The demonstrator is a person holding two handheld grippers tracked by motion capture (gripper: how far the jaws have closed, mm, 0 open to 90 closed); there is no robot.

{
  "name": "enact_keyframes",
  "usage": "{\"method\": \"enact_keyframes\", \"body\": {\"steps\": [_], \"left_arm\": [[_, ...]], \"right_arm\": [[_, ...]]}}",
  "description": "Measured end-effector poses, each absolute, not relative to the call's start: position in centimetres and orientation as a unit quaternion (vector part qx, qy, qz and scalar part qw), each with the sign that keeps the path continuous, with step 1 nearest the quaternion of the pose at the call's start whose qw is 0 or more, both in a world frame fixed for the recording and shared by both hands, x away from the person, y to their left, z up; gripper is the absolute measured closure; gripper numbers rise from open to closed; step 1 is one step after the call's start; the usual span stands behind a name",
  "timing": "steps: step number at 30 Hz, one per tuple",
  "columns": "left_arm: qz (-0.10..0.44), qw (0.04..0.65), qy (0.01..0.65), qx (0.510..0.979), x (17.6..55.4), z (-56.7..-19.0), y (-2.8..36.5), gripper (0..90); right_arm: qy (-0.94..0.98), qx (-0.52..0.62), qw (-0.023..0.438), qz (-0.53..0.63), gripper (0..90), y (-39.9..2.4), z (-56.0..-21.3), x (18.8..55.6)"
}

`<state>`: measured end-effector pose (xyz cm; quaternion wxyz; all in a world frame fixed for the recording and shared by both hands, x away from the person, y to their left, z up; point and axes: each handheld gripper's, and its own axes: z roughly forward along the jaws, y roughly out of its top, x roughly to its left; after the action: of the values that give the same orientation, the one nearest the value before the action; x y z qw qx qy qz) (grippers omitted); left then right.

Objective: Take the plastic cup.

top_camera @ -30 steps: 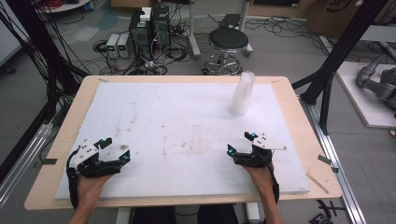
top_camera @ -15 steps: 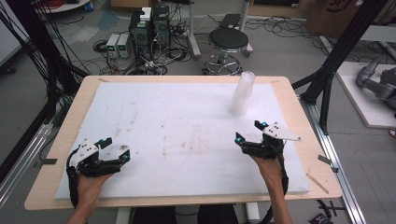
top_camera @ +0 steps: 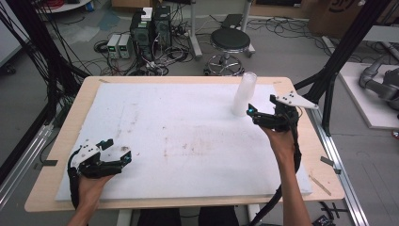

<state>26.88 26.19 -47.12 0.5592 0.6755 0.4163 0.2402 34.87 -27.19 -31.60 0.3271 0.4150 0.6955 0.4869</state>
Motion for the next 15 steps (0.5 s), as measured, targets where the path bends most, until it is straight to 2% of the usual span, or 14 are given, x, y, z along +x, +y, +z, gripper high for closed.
{"method": "enact_keyframes", "body": {"steps": [6, 15], "left_arm": [[0.226, 0.560, 0.422, 0.676, 27.2, -47.1, 26.3, 8.7], [0.238, 0.551, 0.418, 0.682, 27.1, -47.1, 26.1, 8.7]], "right_arm": [[0.693, 0.432, 0.326, 0.476, 13.6, -27.1, -29.9, 36.9], [0.674, 0.473, 0.313, 0.473, 13.6, -28.1, -27.9, 40.5]]}}
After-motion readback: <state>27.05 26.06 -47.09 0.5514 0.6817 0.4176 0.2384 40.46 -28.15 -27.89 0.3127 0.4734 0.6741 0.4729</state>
